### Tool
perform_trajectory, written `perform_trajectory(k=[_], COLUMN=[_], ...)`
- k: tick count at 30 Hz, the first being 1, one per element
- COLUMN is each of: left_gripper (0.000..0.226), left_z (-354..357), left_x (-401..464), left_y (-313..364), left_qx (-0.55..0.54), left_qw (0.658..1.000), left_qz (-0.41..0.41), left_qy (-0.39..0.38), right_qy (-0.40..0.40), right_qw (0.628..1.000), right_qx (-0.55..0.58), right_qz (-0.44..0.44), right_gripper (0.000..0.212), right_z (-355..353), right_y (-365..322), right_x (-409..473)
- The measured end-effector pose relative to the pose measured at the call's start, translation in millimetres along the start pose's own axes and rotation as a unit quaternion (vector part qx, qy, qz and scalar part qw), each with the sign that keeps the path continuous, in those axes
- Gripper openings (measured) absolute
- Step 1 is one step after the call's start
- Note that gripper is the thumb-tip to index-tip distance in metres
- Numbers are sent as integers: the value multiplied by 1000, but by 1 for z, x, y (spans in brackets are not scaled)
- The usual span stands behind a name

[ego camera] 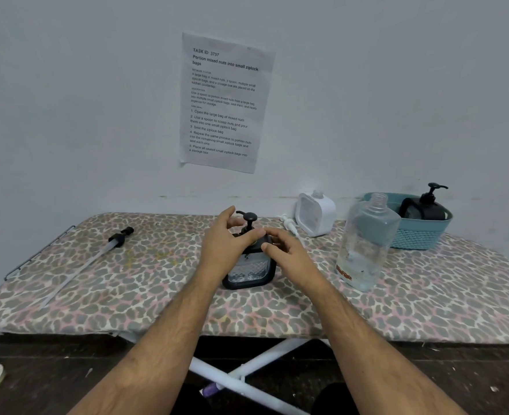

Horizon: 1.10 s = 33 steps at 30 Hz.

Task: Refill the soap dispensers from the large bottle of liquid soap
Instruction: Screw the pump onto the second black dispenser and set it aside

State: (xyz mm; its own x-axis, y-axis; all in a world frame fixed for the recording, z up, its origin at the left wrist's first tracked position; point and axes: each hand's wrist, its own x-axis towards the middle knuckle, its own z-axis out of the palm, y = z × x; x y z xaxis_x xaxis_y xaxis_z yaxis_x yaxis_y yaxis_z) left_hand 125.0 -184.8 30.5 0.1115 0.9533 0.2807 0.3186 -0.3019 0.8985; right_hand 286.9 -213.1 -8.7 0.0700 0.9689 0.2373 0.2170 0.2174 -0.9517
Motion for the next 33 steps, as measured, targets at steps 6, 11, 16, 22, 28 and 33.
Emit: perform_trajectory(k=[6, 11, 16, 22, 28, 33], left_gripper=[56, 45, 28, 14, 9, 40], left_z=[6, 5, 3, -3, -6, 0], left_x=[-5, -2, -2, -1, 1, -3], left_y=[-2, -2, -1, -2, 0, 1], left_qx=[58, 82, 61, 16, 17, 15], left_qw=[997, 995, 996, 999, 998, 999], left_qz=[0, 20, 38, 40, 41, 31], left_qy=[46, 59, 52, -6, -51, 17], right_qy=[-3, -1, -2, -13, -25, -21], right_qw=[1000, 1000, 1000, 1000, 999, 1000], right_qx=[-4, 0, 5, 12, 6, -15], right_qz=[-8, -14, -2, 8, 20, 14], right_gripper=[41, 39, 38, 35, 31, 34], right_z=[1, 0, -1, -1, -5, -5], right_y=[3, 3, 3, 0, -6, -7], right_x=[0, 0, 1, 2, 0, 1])
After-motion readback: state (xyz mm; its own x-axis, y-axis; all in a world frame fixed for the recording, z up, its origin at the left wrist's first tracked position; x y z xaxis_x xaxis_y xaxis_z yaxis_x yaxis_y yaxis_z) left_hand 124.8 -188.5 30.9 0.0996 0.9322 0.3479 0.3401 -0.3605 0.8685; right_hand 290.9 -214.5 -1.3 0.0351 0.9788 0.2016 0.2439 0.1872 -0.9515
